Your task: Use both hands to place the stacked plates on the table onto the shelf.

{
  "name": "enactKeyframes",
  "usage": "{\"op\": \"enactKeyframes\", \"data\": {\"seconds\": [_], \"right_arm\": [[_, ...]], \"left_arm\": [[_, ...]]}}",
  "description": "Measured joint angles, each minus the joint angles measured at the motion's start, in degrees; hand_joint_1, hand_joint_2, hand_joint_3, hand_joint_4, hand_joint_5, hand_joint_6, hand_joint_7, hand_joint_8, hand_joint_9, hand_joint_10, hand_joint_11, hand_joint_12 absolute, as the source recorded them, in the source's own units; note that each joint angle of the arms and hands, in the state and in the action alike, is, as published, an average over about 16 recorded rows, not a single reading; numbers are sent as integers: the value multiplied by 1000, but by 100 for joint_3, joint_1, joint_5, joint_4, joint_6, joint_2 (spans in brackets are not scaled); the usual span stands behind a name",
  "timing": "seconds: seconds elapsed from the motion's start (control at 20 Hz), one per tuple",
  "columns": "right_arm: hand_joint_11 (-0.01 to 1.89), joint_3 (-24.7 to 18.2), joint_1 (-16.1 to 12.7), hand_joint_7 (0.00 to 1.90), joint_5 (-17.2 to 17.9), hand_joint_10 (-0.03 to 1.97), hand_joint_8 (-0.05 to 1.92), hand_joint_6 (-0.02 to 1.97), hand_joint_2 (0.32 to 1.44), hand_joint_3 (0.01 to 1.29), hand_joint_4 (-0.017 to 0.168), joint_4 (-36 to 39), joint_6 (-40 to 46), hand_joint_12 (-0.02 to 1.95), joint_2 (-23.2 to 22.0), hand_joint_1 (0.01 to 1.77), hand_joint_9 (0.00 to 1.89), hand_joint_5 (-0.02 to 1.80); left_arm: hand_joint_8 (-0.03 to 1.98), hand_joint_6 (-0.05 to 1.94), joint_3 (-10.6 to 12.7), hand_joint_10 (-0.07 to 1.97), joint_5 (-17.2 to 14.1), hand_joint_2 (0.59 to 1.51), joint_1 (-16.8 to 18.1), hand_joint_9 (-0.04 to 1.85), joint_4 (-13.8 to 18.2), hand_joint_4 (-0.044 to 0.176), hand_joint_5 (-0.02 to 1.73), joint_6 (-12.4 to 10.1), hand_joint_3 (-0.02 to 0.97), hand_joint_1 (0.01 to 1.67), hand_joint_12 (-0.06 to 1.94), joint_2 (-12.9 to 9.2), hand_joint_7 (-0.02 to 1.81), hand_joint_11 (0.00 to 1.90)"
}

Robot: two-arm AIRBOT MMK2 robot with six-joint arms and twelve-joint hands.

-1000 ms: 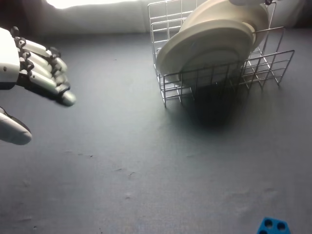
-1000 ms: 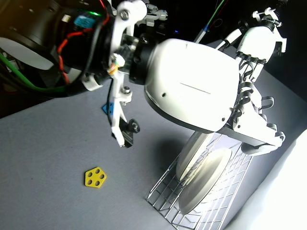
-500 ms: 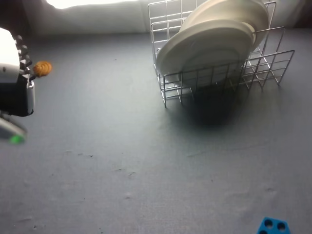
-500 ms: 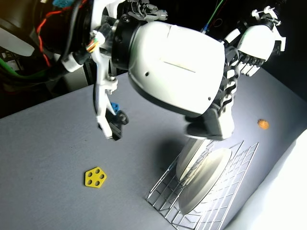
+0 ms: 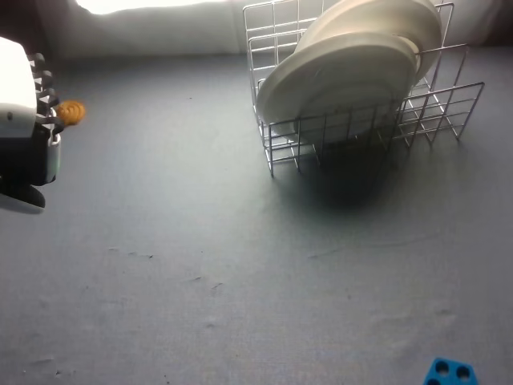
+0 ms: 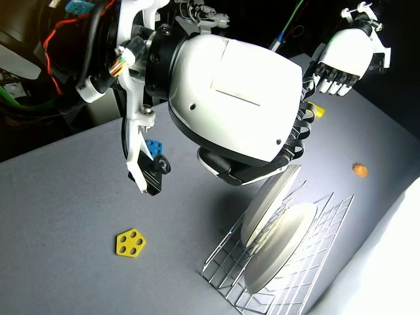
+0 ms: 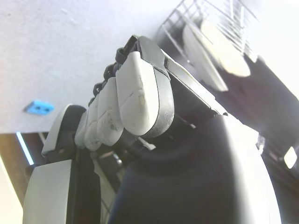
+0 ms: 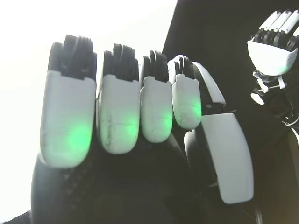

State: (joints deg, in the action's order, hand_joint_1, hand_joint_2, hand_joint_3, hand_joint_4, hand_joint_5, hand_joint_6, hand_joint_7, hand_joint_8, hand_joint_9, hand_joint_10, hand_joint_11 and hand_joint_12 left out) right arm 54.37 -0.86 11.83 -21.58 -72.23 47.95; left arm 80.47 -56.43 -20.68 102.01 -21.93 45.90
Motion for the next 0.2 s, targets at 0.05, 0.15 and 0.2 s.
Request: {"op": "enactKeyframes", "data": {"seconds": [0.05, 0.15, 0.2], "right_arm": [[1891, 0, 3, 1799, 0, 1911, 1911, 1917, 1406, 14, 155, -5, 0, 1901, 0, 468, 1852, 1690], [1893, 0, 7, 1804, -1, 1911, 1911, 1918, 1406, 12, 156, -19, 0, 1901, -1, 471, 1860, 1690], [1893, 0, 8, 1804, -1, 1911, 1911, 1918, 1406, 12, 156, -28, 0, 1901, -2, 471, 1861, 1690]], "left_arm": [[1936, 1924, -9, 1938, -9, 1296, 4, 1612, 2, 169, 1423, 20, 6, 726, 1935, -5, 1559, 1660], [1936, 1924, -18, 1938, -31, 1296, 10, 1608, 10, 169, 1423, 46, 6, 725, 1934, -9, 1556, 1648], [1936, 1925, -20, 1938, -36, 1296, 13, 1604, 11, 169, 1423, 51, 6, 725, 1934, -10, 1554, 1641]]}}
